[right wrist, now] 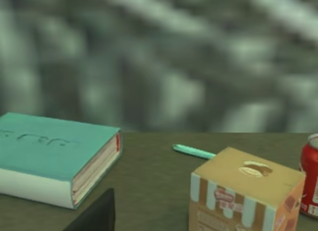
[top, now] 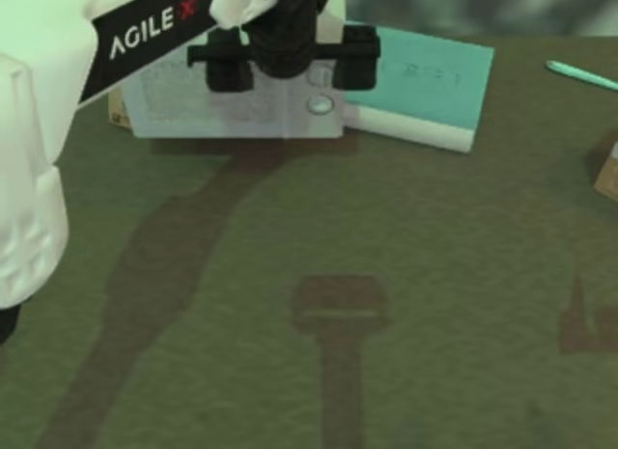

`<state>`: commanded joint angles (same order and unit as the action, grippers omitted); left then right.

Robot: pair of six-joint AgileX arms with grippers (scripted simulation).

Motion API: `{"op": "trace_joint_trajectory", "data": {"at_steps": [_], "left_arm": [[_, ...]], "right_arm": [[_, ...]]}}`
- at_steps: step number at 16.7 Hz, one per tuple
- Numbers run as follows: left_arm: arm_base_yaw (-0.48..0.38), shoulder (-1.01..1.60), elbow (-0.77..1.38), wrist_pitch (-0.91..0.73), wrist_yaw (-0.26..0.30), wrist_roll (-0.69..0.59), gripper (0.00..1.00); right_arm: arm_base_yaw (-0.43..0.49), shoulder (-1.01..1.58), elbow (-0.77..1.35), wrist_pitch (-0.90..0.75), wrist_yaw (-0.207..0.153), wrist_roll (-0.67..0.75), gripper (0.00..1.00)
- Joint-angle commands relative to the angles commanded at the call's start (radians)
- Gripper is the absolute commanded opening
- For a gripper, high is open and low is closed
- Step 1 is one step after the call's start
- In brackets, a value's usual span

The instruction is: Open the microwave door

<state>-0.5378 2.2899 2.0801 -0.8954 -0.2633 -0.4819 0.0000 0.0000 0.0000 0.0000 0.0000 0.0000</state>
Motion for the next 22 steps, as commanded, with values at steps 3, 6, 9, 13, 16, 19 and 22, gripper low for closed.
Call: {"op": "trace_joint_trajectory", "data": {"at_steps": [3, 6, 9, 13, 16, 19, 22], "left_arm": [[0.000, 0.000, 0.000, 0.000, 0.000, 0.000, 0.32], [0.000, 0.000, 0.000, 0.000, 0.000, 0.000, 0.10], [0.000, 0.000, 0.000, 0.000, 0.000, 0.000, 0.00], [0.000, 0.000, 0.000, 0.000, 0.000, 0.000, 0.00], [-0.032, 0.001, -0.025, 0.003, 0.023, -0.009, 0.00], [-0.031, -0.026, -0.057, 0.018, 0.014, -0.013, 0.00], [-0.029, -0.072, -0.141, 0.039, -0.004, -0.020, 0.00]], "right_arm": [[0.000, 0.000, 0.000, 0.000, 0.000, 0.000, 1.00], [0.000, 0.000, 0.000, 0.000, 0.000, 0.000, 1.00], [0.000, 0.000, 0.000, 0.000, 0.000, 0.000, 1.00], [0.000, 0.000, 0.000, 0.000, 0.000, 0.000, 1.00], [0.000, 0.000, 0.000, 0.000, 0.000, 0.000, 1.00], [0.000, 0.000, 0.000, 0.000, 0.000, 0.000, 1.00], [0.000, 0.000, 0.000, 0.000, 0.000, 0.000, 1.00]]}}
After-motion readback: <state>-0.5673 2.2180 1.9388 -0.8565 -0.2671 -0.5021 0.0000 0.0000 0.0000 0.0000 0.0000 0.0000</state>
